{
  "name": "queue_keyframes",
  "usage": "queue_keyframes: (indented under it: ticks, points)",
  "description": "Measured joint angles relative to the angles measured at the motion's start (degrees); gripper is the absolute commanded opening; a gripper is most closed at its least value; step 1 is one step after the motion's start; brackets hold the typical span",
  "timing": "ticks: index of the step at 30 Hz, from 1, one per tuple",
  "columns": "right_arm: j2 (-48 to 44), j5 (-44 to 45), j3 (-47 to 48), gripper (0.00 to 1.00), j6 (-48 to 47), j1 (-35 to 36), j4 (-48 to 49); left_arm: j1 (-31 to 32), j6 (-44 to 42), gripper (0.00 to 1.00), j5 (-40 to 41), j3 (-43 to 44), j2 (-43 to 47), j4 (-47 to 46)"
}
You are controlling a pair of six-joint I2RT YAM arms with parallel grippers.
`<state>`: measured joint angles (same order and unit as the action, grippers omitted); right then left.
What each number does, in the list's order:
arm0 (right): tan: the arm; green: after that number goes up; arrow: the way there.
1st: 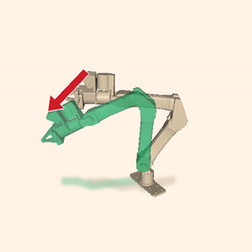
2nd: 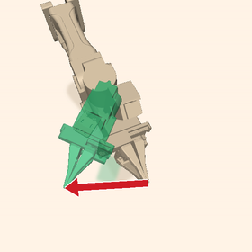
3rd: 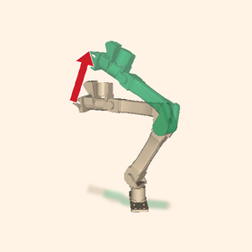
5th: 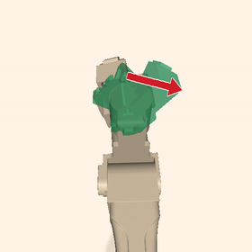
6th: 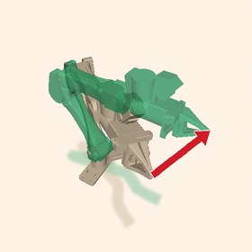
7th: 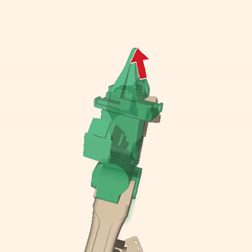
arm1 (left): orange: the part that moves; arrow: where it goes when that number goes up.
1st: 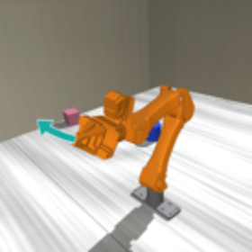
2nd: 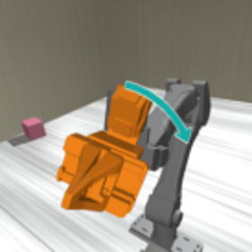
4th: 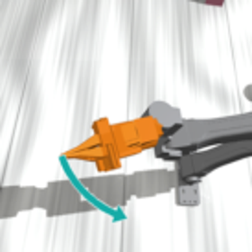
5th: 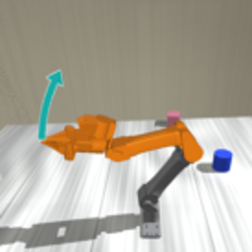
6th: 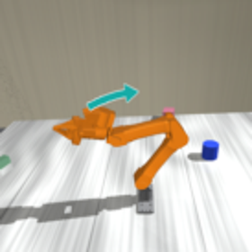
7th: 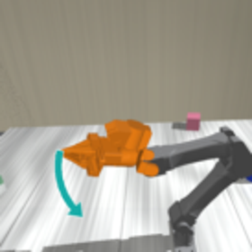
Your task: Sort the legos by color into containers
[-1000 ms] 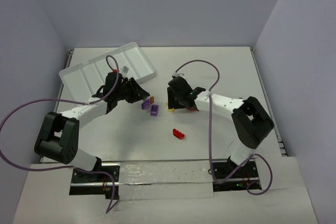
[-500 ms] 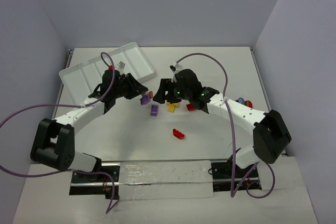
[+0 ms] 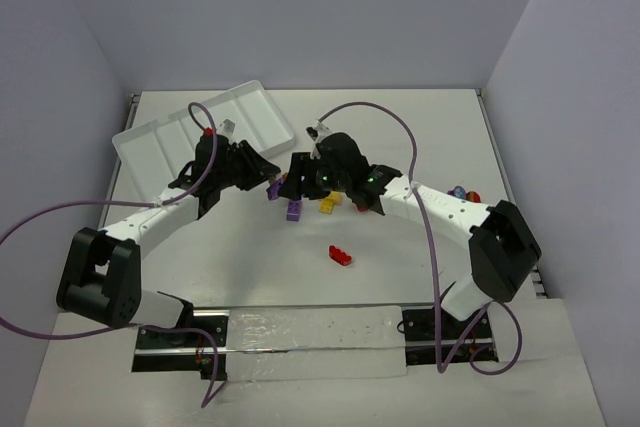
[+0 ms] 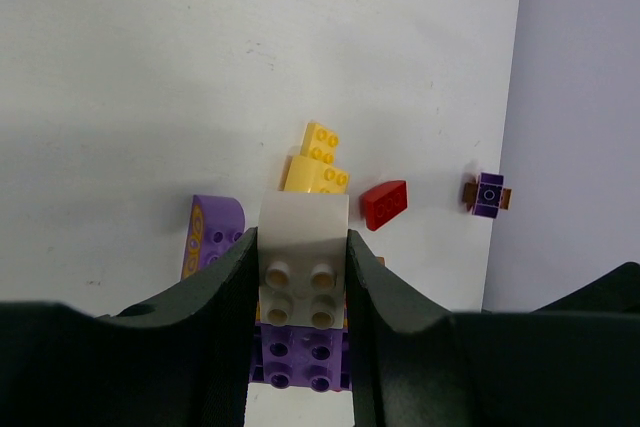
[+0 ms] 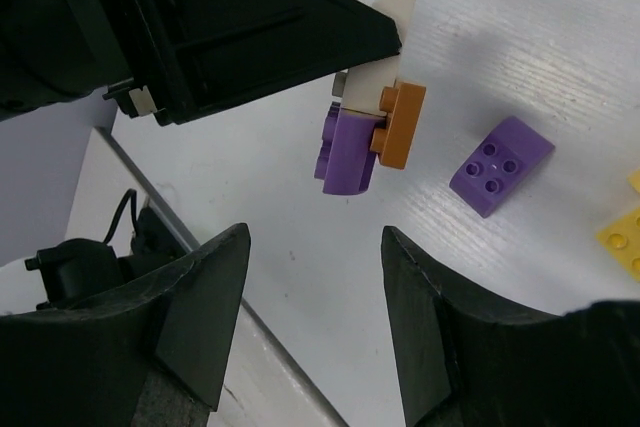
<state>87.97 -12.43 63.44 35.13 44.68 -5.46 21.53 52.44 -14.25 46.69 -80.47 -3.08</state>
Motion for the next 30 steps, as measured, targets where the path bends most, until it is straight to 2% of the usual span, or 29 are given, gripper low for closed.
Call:
queue_keyframes:
  ticks: [23, 25, 27, 30]
  points:
    - [7.7, 4.2, 1.5, 0.52, 3.1, 1.5, 3.9, 0.2, 1.0, 0.00, 0.6, -0.5, -0.2, 0.0]
    - [8.1, 4.5, 1.6, 0.49, 3.6, 1.5, 4.7, 0.2, 1.0, 0.00, 0.6, -0.7, -0.2, -0.1]
    - [8.6, 4.9, 1.9, 0.41, 4.1, 1.5, 4.8, 0.2, 1.1, 0.00, 0.7, -1.0, -0.2, -0.1]
    - [9.1, 5.0, 2.2, 0.22, 4.8, 1.5, 4.7, 0.2, 1.1, 0.00, 1.9, -1.0, -0.2, -0.1]
